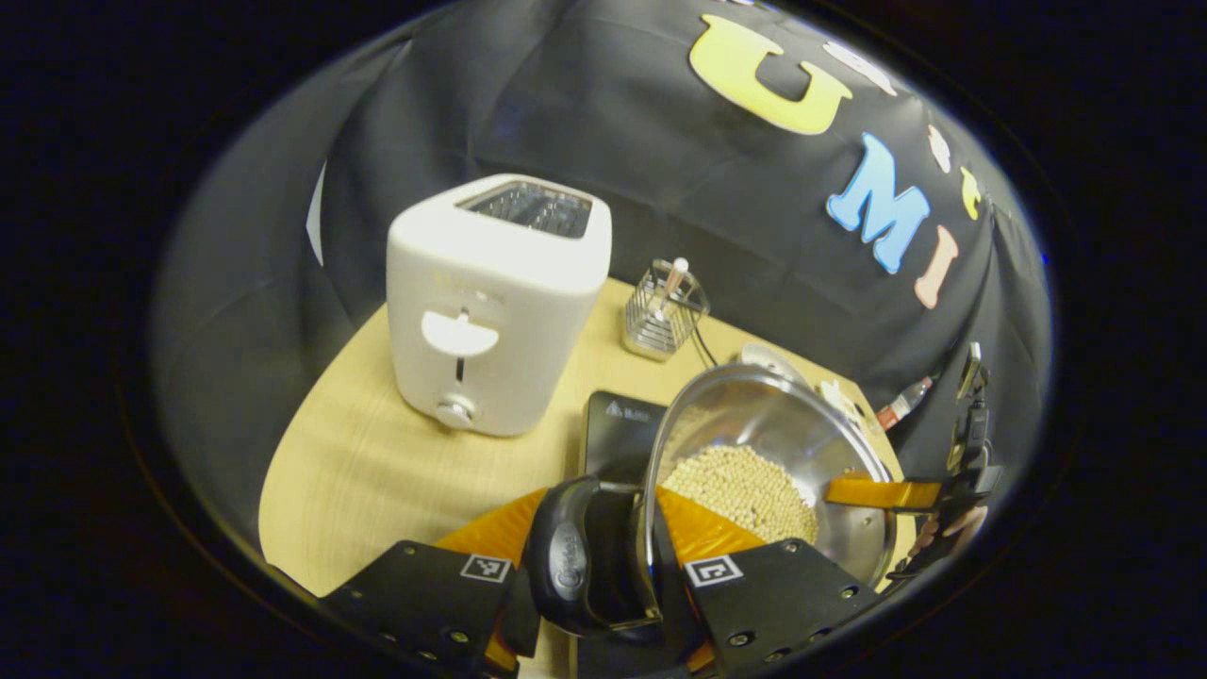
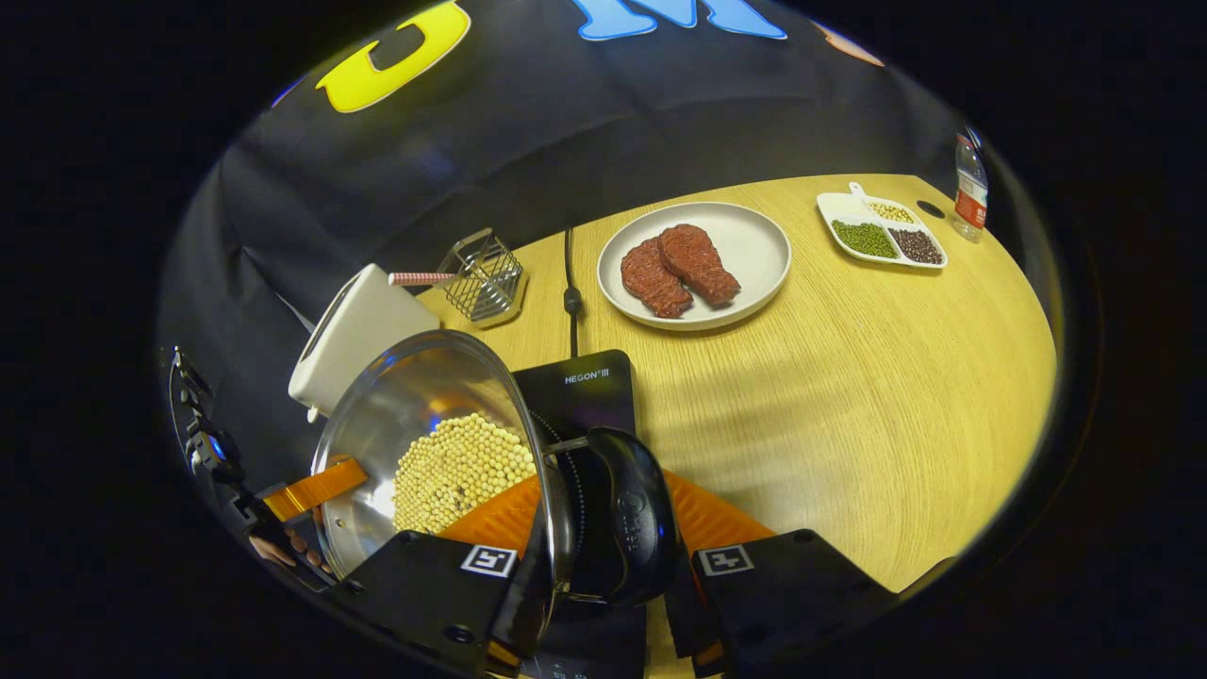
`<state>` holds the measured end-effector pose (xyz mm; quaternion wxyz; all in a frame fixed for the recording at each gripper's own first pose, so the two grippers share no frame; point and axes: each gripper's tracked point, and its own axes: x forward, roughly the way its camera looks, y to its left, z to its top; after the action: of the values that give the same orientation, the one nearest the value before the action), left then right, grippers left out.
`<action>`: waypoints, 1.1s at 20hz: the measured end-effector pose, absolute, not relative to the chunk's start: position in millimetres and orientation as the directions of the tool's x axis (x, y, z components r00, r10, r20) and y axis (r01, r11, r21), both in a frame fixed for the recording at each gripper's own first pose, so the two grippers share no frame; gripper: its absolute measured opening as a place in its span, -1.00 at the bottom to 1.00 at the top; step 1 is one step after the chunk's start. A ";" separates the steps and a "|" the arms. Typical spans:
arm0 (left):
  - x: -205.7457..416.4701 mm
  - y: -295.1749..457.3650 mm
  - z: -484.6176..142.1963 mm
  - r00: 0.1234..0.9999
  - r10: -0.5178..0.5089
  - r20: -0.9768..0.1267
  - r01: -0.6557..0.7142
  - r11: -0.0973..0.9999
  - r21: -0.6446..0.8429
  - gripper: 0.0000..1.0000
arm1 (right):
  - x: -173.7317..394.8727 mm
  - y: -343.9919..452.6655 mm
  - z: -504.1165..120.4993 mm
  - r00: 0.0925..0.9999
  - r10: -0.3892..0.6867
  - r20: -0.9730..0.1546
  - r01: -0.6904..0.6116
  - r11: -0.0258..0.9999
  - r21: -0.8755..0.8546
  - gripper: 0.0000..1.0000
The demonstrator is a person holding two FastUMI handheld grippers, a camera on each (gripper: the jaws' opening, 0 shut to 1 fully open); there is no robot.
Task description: First push the handle of the pot to place it horizontally, then grasp the pot with both hands and set it on the induction cooktop.
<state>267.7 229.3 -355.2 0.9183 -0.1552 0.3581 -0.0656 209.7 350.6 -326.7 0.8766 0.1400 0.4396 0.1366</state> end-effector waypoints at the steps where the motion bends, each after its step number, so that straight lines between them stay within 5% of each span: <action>1: 267.4 231.0 -354.4 0.731 -0.235 -0.641 0.012 0.943 -0.332 0.11 | 212.3 351.3 -325.5 0.587 0.362 -0.724 -0.112 0.922 0.370 0.04; 6: 264.0 228.7 -357.1 0.723 -0.240 -0.647 0.005 0.939 -0.343 0.05 | 203.4 357.5 -331.9 0.544 0.394 -0.741 -0.088 0.905 0.416 0.18; 7: 263.7 227.3 -358.0 0.723 -0.242 -0.648 0.005 0.939 -0.344 0.15 | 203.1 358.7 -330.1 0.540 0.401 -0.740 -0.083 0.900 0.428 0.04; 8: 263.1 226.0 -359.7 0.719 -0.243 -0.651 0.001 0.937 -0.348 0.32 | 204.1 356.3 -329.1 0.545 0.397 -0.739 -0.083 0.902 0.423 0.25; 10: 256.5 231.4 -367.9 0.701 -0.203 -0.683 -0.038 0.947 -0.320 0.28 | 202.1 352.8 -326.4 0.550 0.392 -0.737 -0.094 0.906 0.412 0.53; 12: 250.5 235.1 -368.5 0.695 -0.181 -0.696 -0.072 0.945 -0.318 0.60 | 199.3 347.2 -325.9 0.554 0.379 -0.741 -0.103 0.915 0.391 0.86; 22: 225.5 250.5 -277.9 0.817 -0.020 -0.577 -0.118 0.972 -0.201 0.53 | 183.9 298.1 -269.2 0.669 0.358 -0.652 -0.160 0.925 0.344 0.96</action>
<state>225.5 250.5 -277.9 0.9462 -0.1146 0.3016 0.0260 183.9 298.1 -269.2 0.9041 0.1297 0.3811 0.1431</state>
